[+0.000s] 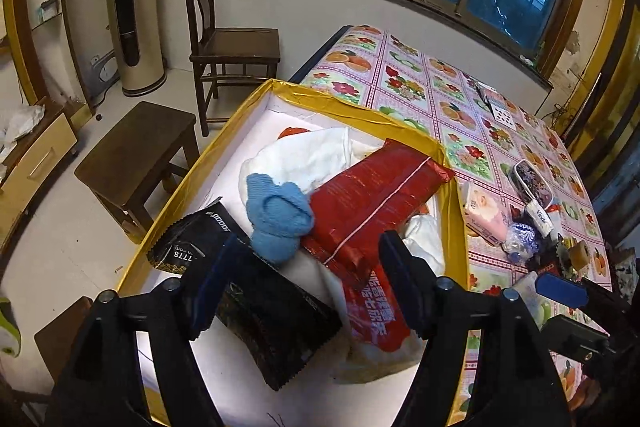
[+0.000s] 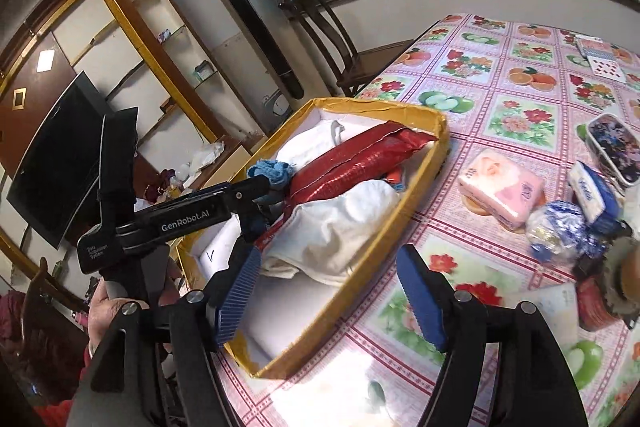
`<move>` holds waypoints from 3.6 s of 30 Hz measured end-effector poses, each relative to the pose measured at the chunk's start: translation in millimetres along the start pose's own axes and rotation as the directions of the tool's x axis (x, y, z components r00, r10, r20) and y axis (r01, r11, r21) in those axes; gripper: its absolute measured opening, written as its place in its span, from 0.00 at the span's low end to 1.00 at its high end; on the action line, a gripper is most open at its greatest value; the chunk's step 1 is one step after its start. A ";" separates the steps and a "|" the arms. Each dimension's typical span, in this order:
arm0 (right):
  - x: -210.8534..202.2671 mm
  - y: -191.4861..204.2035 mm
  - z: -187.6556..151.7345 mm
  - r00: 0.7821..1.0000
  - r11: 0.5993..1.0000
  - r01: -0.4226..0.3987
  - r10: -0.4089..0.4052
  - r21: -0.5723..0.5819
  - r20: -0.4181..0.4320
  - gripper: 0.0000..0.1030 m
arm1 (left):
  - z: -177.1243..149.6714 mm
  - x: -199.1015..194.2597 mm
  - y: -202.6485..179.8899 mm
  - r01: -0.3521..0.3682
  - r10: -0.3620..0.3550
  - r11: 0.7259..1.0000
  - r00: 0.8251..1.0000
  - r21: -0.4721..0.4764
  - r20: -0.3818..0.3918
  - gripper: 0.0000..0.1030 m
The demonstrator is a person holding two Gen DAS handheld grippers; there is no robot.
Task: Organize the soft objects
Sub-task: 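Move the left tool to the white square pack while the right tool approaches the striped sponge pack, then grasp the white square pack with the left tool while the right tool grasps the striped sponge pack, then carry the white pack and striped sponge pack into the tray and open both tools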
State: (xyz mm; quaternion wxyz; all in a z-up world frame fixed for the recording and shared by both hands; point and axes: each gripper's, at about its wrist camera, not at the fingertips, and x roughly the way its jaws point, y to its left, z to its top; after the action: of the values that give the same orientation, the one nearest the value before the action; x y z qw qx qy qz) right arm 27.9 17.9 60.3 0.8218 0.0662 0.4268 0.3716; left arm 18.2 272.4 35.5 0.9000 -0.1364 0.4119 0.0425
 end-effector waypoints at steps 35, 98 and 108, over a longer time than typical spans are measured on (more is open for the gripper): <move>-160.6 -197.1 -98.8 0.968 0.909 0.174 -0.229 0.379 0.104 0.79 | -86.1 53.4 -250.6 0.411 -0.252 0.693 0.908 0.593 -0.334 0.75; -156.5 -240.0 -74.9 0.924 0.887 0.378 -0.381 0.264 -0.040 0.42 | -81.5 61.9 -227.4 0.361 -0.253 0.844 0.920 0.395 -0.300 0.44; -163.6 -149.1 -79.6 0.976 0.963 0.207 -0.215 0.172 0.029 0.42 | -80.2 23.9 -204.8 0.351 -0.278 0.858 0.931 0.375 -0.235 0.44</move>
State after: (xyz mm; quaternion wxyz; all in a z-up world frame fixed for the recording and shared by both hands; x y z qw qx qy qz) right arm -8.0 -214.6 53.6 0.8581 0.0980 0.4417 0.2429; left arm 14.0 52.6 10.7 0.8640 -0.0133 0.4597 -0.2049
